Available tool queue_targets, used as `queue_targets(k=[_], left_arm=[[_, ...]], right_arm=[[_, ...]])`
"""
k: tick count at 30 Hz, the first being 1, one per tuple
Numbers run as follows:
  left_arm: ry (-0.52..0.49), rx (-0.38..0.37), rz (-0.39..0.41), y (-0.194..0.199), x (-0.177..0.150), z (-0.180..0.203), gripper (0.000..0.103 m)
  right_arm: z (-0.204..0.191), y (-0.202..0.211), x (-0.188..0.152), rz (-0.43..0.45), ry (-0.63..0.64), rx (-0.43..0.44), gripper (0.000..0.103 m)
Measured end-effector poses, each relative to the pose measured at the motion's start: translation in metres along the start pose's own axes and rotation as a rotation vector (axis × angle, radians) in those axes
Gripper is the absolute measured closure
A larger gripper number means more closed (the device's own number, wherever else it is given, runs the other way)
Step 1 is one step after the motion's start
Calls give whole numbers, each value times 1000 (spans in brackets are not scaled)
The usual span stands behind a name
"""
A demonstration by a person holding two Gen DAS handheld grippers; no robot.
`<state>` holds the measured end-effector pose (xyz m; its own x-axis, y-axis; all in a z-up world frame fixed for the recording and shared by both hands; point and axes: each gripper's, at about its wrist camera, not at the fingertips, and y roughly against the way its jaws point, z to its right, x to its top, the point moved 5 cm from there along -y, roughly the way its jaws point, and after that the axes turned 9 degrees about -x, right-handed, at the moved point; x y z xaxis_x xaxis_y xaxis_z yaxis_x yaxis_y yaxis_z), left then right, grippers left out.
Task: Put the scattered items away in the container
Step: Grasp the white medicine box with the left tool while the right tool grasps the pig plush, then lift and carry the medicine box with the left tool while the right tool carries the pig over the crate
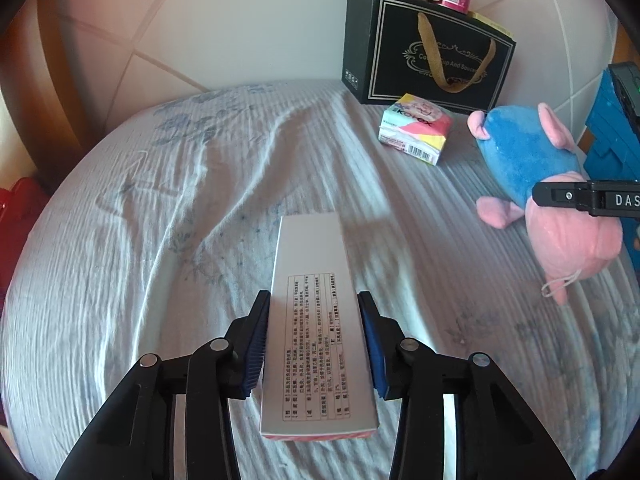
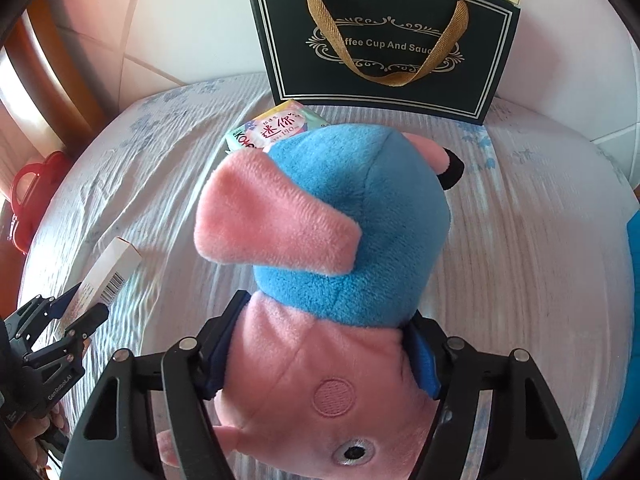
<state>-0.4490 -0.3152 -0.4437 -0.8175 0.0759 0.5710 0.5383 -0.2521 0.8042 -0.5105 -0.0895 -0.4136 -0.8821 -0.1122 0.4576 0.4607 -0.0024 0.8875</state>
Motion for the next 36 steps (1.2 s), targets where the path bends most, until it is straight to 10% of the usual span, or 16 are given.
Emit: queue_targets(k=[22,36], left_arm=[[-18,4,-10,114,-36,58,63],[-55,50,52,196,-33,135,63]], right_arm=[[2,156,-69,68,35,46,33],[73,259,-119,141,48,122,33]])
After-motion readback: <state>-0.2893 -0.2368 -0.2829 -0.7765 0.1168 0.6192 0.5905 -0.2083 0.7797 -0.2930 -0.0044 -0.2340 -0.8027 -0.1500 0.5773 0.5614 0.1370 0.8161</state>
